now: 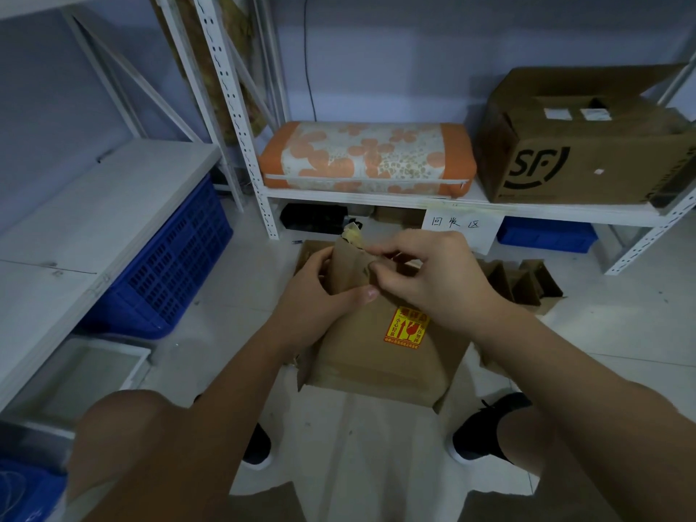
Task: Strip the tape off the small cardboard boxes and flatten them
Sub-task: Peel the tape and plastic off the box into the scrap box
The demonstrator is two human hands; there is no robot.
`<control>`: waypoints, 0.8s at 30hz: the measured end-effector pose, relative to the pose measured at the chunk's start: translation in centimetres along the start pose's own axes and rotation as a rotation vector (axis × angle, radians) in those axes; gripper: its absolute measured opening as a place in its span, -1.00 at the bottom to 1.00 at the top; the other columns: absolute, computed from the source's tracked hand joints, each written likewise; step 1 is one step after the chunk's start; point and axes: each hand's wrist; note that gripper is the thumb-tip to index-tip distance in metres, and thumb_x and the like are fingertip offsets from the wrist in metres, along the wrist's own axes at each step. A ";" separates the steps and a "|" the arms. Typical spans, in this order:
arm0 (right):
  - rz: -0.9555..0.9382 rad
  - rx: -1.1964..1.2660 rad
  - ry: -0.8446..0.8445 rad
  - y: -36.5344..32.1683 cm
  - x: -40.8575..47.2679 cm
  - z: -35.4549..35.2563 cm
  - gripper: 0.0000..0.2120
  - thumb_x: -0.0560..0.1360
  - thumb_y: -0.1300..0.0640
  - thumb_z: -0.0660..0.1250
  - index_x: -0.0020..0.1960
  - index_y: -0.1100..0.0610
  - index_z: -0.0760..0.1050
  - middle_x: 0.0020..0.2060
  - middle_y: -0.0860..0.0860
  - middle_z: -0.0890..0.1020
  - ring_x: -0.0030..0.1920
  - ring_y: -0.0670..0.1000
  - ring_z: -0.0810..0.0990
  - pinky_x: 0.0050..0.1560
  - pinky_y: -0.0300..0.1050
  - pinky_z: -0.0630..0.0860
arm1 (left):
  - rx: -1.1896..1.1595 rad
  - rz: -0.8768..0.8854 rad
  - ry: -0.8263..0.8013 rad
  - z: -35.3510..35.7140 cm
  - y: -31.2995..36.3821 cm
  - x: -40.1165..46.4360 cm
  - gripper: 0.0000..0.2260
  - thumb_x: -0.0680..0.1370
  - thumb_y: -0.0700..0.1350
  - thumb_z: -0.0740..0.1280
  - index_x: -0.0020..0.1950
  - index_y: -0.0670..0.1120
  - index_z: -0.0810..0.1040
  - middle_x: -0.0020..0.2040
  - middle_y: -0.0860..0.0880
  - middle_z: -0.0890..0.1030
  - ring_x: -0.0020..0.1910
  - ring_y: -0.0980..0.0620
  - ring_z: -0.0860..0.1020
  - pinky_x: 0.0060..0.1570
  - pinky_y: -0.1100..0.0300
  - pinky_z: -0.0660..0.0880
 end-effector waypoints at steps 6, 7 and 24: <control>-0.075 -0.099 0.178 -0.4 0.0 0.9 -0.94 0.48 0.26 0.49 -0.07 0.18 0.72 -0.23 0.01 0.74 -0.20 -0.06 0.71 -0.13 -0.11 0.67 | 0.088 -0.001 0.108 0.6 0.7 0.0 0.08 0.17 0.45 0.46 0.61 0.06 0.27 0.50 0.07 0.44 0.40 0.05 0.46 0.35 -0.04 0.51; -0.073 -0.092 0.197 -0.4 0.1 0.9 -0.95 0.48 0.26 0.48 -0.08 0.19 0.72 -0.24 0.03 0.74 -0.21 -0.05 0.72 -0.15 -0.08 0.67 | 0.089 0.005 0.121 0.6 0.8 0.1 0.08 0.17 0.45 0.45 0.61 0.06 0.28 0.48 0.08 0.44 0.40 0.05 0.46 0.34 -0.01 0.52; -0.022 -0.084 0.342 0.5 -1.4 3.3 -0.89 0.49 0.29 0.46 0.00 0.18 0.71 -0.18 0.01 0.73 -0.15 -0.10 0.68 -0.11 -0.21 0.63 | 0.156 0.022 0.151 0.9 1.1 -0.1 0.00 0.24 0.31 0.50 0.62 0.04 0.26 0.46 0.13 0.42 0.33 0.17 0.38 0.22 0.23 0.38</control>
Point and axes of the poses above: each hand's wrist, its own x-axis towards the middle knuckle, its own z-axis out of the palm, y = z × x
